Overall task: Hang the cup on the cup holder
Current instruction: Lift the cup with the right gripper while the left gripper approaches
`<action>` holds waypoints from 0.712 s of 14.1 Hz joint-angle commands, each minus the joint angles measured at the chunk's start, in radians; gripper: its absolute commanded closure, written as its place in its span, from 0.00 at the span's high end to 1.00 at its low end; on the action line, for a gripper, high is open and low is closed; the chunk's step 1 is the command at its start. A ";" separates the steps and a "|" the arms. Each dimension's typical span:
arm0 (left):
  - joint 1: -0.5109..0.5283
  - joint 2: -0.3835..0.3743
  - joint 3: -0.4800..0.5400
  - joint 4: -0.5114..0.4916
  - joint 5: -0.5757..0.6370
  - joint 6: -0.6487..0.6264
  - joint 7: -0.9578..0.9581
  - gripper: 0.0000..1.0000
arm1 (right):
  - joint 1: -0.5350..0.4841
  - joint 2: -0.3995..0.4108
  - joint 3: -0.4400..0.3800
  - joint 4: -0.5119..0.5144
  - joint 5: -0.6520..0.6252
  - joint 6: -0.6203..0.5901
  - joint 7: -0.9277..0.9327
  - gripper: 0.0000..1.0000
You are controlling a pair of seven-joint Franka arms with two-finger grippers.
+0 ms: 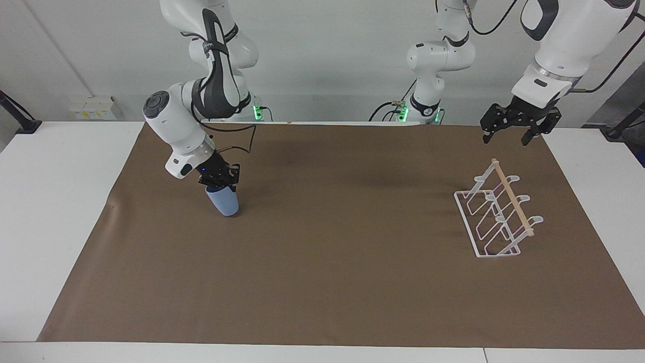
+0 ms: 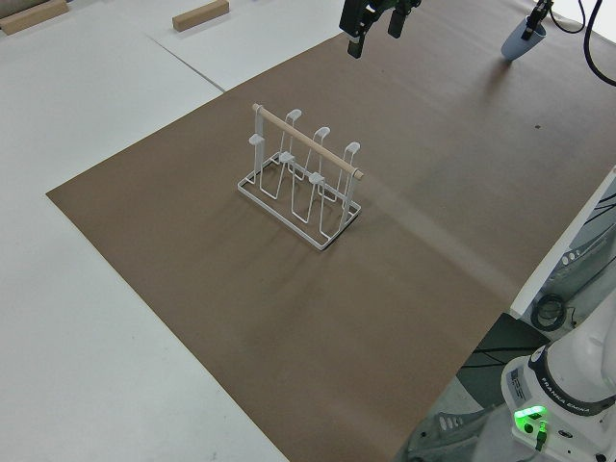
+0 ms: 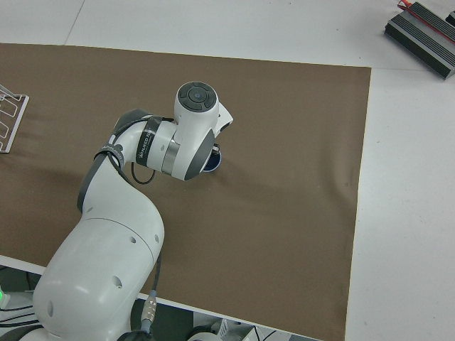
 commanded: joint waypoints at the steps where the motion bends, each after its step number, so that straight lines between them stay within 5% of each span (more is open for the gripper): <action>1: -0.005 -0.040 0.008 -0.053 -0.015 0.022 0.002 1.00 | 0.064 0.023 0.000 0.055 0.142 0.003 -0.027 0.00; 4: -0.002 -0.049 0.007 -0.071 -0.024 0.015 0.002 1.00 | 0.150 0.023 0.000 0.080 0.352 0.014 -0.027 0.00; 10: 0.081 -0.112 0.011 -0.195 -0.335 0.023 -0.219 1.00 | 0.274 0.016 0.001 0.100 0.708 0.077 -0.025 0.00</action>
